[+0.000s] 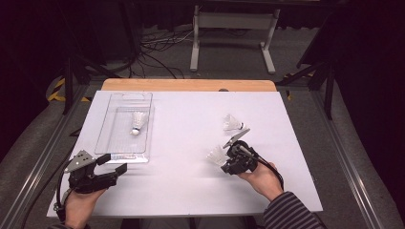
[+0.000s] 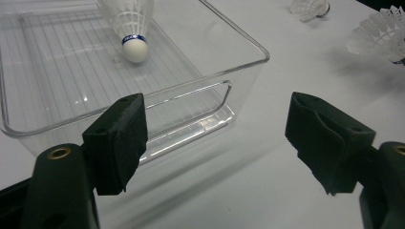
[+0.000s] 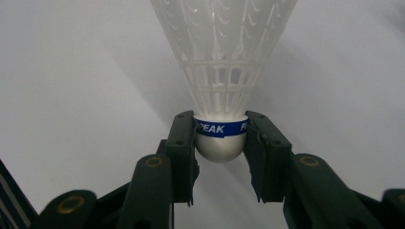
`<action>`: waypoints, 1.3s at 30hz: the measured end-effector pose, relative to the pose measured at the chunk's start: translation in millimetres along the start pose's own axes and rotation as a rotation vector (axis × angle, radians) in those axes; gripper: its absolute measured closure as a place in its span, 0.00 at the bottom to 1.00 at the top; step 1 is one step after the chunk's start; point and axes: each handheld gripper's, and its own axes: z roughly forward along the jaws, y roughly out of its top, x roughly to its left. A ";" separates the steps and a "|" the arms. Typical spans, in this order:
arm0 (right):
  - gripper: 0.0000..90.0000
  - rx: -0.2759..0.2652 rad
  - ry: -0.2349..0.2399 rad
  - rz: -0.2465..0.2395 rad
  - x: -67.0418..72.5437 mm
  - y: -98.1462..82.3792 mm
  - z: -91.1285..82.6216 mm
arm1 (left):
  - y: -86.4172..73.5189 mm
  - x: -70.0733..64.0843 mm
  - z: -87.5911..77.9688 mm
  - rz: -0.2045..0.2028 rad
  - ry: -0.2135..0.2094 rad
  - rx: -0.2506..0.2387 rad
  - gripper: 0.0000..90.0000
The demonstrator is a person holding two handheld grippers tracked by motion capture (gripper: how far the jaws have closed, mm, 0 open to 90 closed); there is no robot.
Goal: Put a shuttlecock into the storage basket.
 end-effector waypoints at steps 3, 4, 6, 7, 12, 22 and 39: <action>0.73 -0.003 0.008 -0.008 2.4 4.8 2.3 | 0.2 0.1 0.2 -0.001 0.001 -0.004 0.26; 0.73 -0.002 0.011 -0.013 3.4 6.3 3.0 | 0.2 0.0 0.4 -0.004 0.000 -0.004 0.26; 0.73 0.001 0.015 -0.022 5.9 8.9 4.5 | 0.6 0.4 0.4 0.001 0.001 -0.004 0.26; 0.73 0.000 0.017 -0.027 7.2 10.2 5.1 | 0.7 0.3 0.5 0.001 0.000 -0.004 0.26; 0.73 0.001 0.027 -0.042 11.7 15.6 6.2 | 1.4 -0.8 1.2 0.002 -0.002 0.001 0.26; 0.73 0.010 0.040 -0.065 18.0 23.6 8.6 | 7.8 -5.2 4.2 0.035 -0.016 0.026 0.26; 0.73 0.026 0.031 -0.081 18.4 29.2 6.3 | 26.3 -15.6 7.5 0.085 -0.021 0.112 0.29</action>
